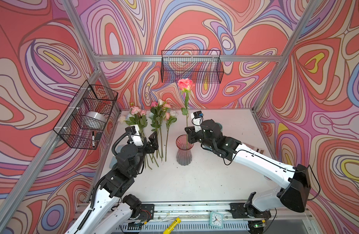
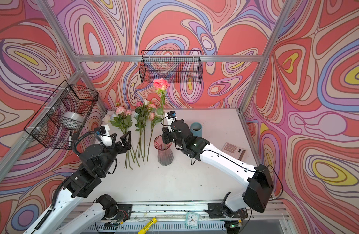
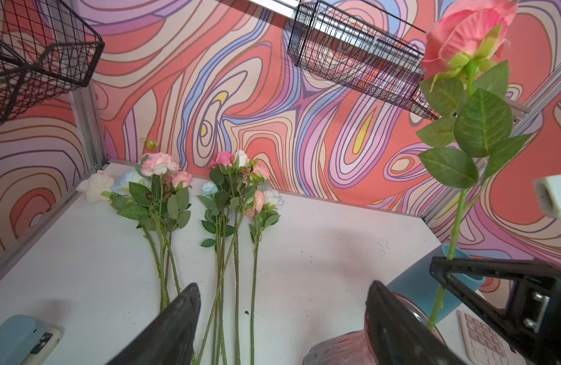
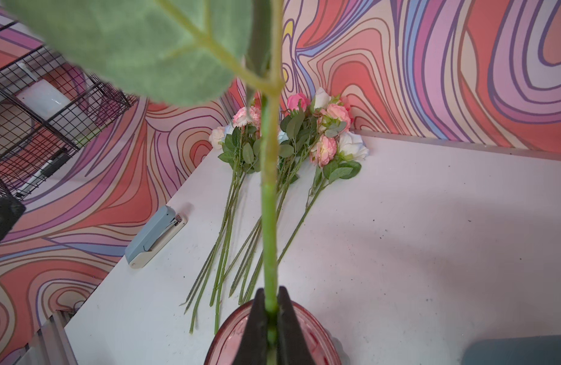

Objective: Arrange flowers in a vase
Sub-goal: Place the flower in the vase.

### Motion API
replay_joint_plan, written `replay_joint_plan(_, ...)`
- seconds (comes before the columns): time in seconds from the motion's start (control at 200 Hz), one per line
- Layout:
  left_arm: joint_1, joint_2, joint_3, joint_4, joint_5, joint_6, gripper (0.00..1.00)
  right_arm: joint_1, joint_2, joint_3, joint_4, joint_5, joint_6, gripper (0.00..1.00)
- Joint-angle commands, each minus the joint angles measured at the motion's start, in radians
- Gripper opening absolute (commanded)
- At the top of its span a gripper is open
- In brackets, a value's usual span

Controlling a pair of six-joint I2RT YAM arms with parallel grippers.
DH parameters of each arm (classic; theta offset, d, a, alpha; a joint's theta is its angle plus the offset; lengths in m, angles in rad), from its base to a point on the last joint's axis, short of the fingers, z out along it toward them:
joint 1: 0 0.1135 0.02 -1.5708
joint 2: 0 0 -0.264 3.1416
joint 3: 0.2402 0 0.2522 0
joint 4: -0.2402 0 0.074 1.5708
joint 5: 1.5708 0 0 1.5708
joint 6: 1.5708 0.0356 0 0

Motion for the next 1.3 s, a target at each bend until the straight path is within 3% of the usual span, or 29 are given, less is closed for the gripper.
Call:
replay_joint_plan(0.0, -0.005, 0.025, 0.011, -0.034, 0.015, -0.061, 0.82, 0.005, -0.011, -0.018, 0.020, -0.014, 0.026, 0.08)
replay_joint_plan(0.466, -0.005, 0.077, -0.006, -0.045, 0.039, -0.117, 0.82, 0.027, -0.054, -0.079, 0.038, -0.033, 0.040, 0.15)
replay_joint_plan(0.706, -0.002, 0.145, 0.009, -0.065, -0.008, -0.119, 0.79, 0.040, -0.146, -0.116, 0.031, -0.027, 0.041, 0.17)
replay_joint_plan(0.836, 0.043, 0.267, 0.051, -0.187, -0.067, -0.156, 0.75, 0.041, -0.201, -0.118, -0.021, 0.010, -0.023, 0.23)
replay_joint_plan(1.006, 0.252, 0.488, 0.118, -0.264, 0.183, -0.272, 0.63, 0.041, -0.240, -0.140, -0.069, 0.129, -0.083, 0.26)
replay_joint_plan(1.152, 0.272, 0.646, 0.239, -0.290, 0.195, -0.217, 0.60, 0.041, -0.278, -0.188, -0.070, 0.141, -0.080, 0.26)
replay_joint_plan(1.297, 0.274, 0.852, 0.413, -0.372, 0.251, -0.141, 0.47, 0.040, -0.317, -0.245, -0.069, 0.201, -0.073, 0.26)
